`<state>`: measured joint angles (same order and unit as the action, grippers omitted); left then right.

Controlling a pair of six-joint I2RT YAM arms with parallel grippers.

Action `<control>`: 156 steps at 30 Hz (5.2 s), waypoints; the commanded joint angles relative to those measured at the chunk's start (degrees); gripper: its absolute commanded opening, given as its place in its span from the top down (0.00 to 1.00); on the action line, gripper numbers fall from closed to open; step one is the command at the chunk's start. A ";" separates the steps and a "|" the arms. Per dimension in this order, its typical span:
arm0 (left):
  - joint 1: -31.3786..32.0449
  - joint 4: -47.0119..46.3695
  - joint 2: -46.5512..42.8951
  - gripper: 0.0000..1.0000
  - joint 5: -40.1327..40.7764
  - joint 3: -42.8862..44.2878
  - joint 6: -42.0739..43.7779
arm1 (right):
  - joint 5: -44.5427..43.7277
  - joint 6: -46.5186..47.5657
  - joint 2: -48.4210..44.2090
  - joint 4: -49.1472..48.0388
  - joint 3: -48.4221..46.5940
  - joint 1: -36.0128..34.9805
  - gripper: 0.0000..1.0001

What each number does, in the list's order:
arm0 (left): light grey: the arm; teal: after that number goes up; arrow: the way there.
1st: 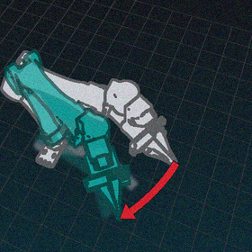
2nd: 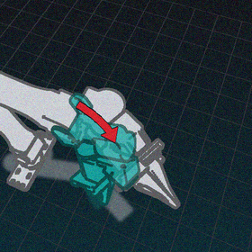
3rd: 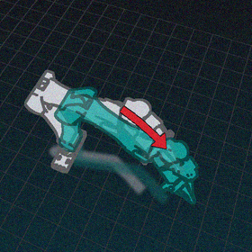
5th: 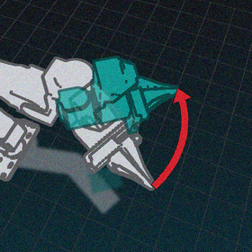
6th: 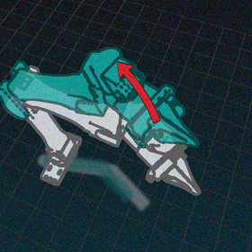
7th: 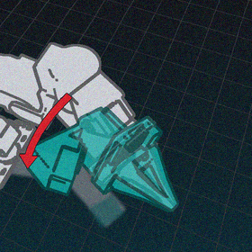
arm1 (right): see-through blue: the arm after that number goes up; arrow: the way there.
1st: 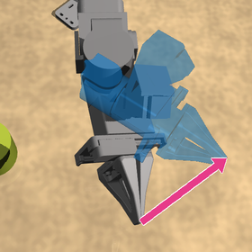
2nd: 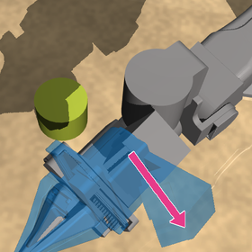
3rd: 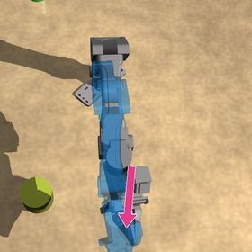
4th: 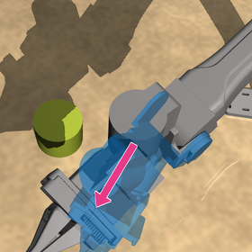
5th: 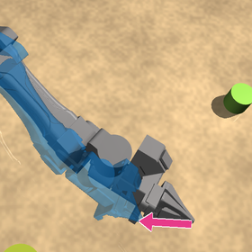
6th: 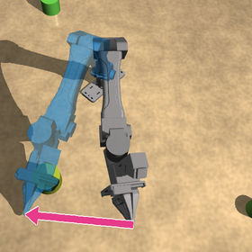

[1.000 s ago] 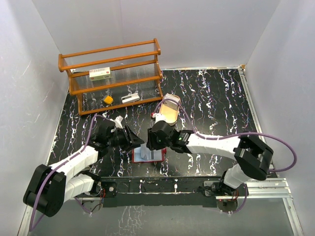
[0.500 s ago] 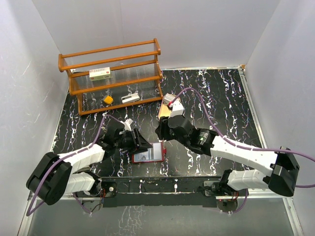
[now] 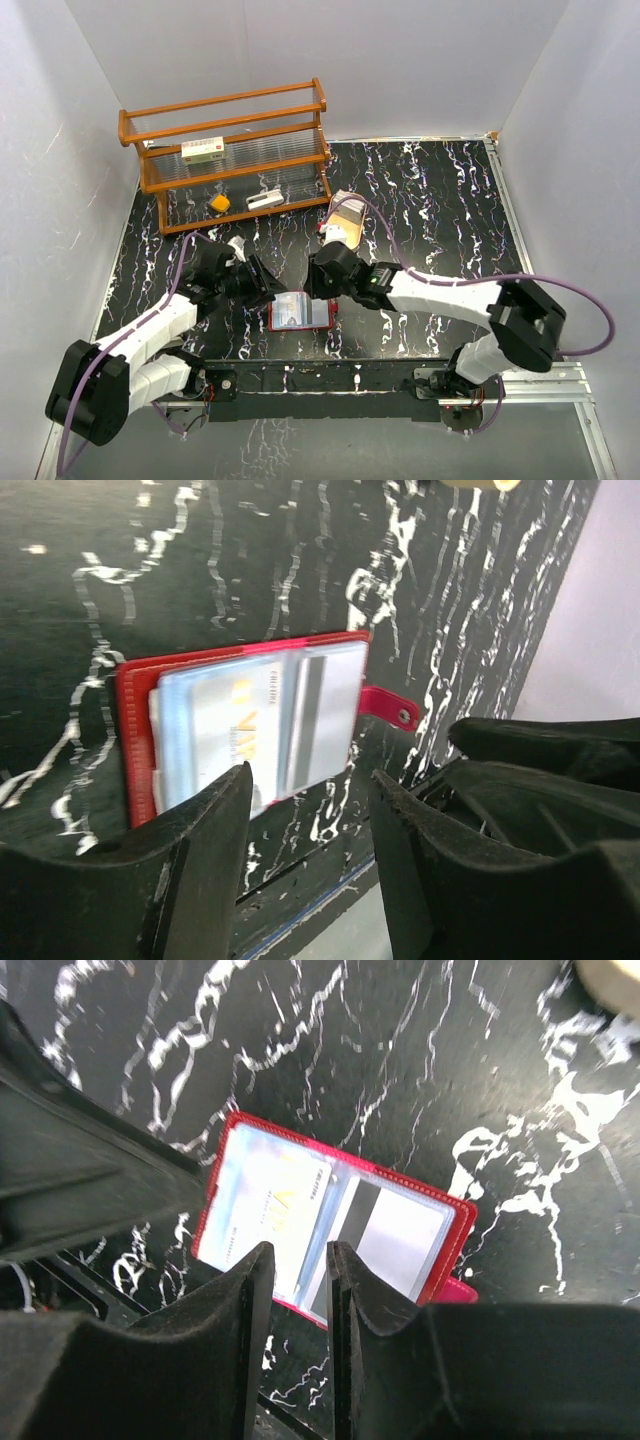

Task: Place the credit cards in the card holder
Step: Turn over the card slot in the card holder, then pick up the credit card from the storage box.

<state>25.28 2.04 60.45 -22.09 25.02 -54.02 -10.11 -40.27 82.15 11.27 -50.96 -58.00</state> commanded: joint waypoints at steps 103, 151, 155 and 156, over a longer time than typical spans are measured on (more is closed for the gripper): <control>-4.18 -30.21 4.71 0.48 -16.92 -11.43 -10.63 | 5.18 -0.64 18.59 -8.94 -1.54 -0.09 0.94; 6.57 -20.17 9.88 0.43 -6.73 -1.88 -2.94 | -3.68 25.32 -0.09 -5.46 -4.44 20.72 0.54; 6.61 -11.46 5.77 0.28 -3.64 0.33 1.26 | -3.05 32.73 4.89 -4.26 -11.20 23.87 0.52; 6.57 -9.43 4.87 0.25 -2.71 0.78 2.01 | -3.17 34.76 6.18 -3.85 -12.93 24.44 0.52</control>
<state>31.64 -17.69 69.93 -28.58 22.72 -57.91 -13.91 -16.36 84.60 8.91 -56.10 -35.97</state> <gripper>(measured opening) 0.706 0.471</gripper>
